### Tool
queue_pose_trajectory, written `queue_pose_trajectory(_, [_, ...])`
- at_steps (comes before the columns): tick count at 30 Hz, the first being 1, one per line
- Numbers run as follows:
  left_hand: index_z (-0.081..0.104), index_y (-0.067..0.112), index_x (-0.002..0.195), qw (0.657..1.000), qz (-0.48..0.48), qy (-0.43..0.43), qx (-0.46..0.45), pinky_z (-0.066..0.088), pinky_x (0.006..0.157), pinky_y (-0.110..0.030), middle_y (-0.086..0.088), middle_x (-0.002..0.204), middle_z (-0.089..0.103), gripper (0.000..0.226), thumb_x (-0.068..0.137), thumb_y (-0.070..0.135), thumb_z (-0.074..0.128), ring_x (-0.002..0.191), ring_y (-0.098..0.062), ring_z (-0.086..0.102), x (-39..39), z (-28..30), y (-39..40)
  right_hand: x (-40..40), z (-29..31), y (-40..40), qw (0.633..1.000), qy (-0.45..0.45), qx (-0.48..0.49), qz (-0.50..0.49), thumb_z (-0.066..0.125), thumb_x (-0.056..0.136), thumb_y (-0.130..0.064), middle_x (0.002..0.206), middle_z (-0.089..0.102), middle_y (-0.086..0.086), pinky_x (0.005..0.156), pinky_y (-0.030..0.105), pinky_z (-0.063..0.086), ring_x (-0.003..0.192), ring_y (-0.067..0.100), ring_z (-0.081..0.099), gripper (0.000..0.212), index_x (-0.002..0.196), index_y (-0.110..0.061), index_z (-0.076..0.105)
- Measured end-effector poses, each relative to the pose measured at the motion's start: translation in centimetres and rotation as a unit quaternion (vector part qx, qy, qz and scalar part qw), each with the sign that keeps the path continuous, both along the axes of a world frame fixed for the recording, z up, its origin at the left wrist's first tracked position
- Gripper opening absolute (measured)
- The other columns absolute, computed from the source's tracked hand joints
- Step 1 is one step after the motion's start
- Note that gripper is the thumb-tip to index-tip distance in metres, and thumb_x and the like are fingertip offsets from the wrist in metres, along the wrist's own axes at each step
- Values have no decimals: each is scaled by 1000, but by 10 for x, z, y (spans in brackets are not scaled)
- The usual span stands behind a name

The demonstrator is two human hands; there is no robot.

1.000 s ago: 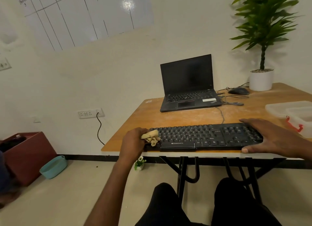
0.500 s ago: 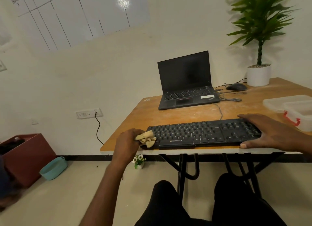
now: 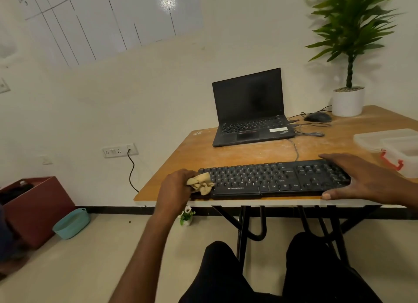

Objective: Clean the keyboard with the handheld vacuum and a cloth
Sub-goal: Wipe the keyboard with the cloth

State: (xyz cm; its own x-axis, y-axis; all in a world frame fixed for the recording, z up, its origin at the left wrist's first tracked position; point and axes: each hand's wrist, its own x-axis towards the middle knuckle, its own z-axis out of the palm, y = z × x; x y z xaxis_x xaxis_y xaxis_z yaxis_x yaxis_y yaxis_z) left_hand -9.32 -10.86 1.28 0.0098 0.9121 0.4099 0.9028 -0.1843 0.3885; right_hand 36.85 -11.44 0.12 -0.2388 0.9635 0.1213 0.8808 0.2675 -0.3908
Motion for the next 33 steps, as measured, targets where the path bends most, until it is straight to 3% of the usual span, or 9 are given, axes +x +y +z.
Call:
queue_pose_trajectory(3, [81, 22, 114, 1000, 8, -11, 2, 46, 70, -28, 0, 104, 76, 37, 89, -3, 71, 94, -21, 67, -14, 1, -1, -1, 0, 0, 1000, -3, -2, 1, 56, 49, -102, 160, 34, -3, 112, 43, 39, 139, 18, 36, 130, 157, -41, 20])
queue_pose_trajectory(6, [80, 19, 119, 1000, -22, 0, 4, 51, 78, -33, -2, 110, 77, 39, 92, -4, 66, 95, -18, 64, 5, 4, 2, -1, 2, 0, 1000, 0, -4, 0, 56, 47, -103, 160, 34, -2, 111, 43, 40, 138, 18, 37, 131, 157, -42, 19])
queue_pose_trajectory(9, [79, 18, 122, 998, -64, 9, 12, 44, 75, -28, -2, 113, 77, 43, 90, -6, 64, 96, -17, 64, 32, 2, 8, -1, 3, -2, 1000, 1, -3, 0, 55, 46, -102, 159, 35, -2, 109, 41, 40, 137, 18, 38, 132, 157, -40, 21])
queue_pose_trajectory(11, [79, 20, 121, 997, -76, 6, 16, 48, 76, -30, -1, 112, 77, 43, 90, -6, 64, 95, -18, 65, 40, 2, 13, -2, 3, -2, 1000, -6, -2, 0, 55, 47, -102, 158, 36, -3, 107, 40, 40, 137, 18, 38, 131, 157, -40, 21])
queue_pose_trajectory(20, [82, 21, 112, 1000, 24, -12, 11, 48, 73, -30, -3, 105, 80, 32, 89, 0, 74, 93, -22, 70, -28, -3, 23, -2, 0, 0, 1000, -9, -6, 1, 51, 45, -104, 160, 34, -2, 107, 40, 40, 139, 19, 37, 133, 158, -40, 19])
queue_pose_trajectory(28, [79, 18, 121, 999, -34, 10, 25, 41, 75, -25, -4, 113, 78, 36, 91, -1, 70, 98, -20, 67, 30, 4, 43, 1, 0, 4, 1000, -20, -9, -3, 51, 47, -105, 161, 32, -3, 107, 41, 40, 138, 18, 37, 132, 158, -42, 17])
queue_pose_trajectory(33, [78, 17, 123, 999, -18, 15, 22, 42, 76, -25, -6, 116, 78, 36, 92, 0, 70, 96, -17, 65, 25, 7, 53, 2, -3, 3, 1000, -16, -6, -1, 51, 46, -105, 160, 33, -2, 106, 40, 40, 138, 18, 37, 132, 158, -41, 18])
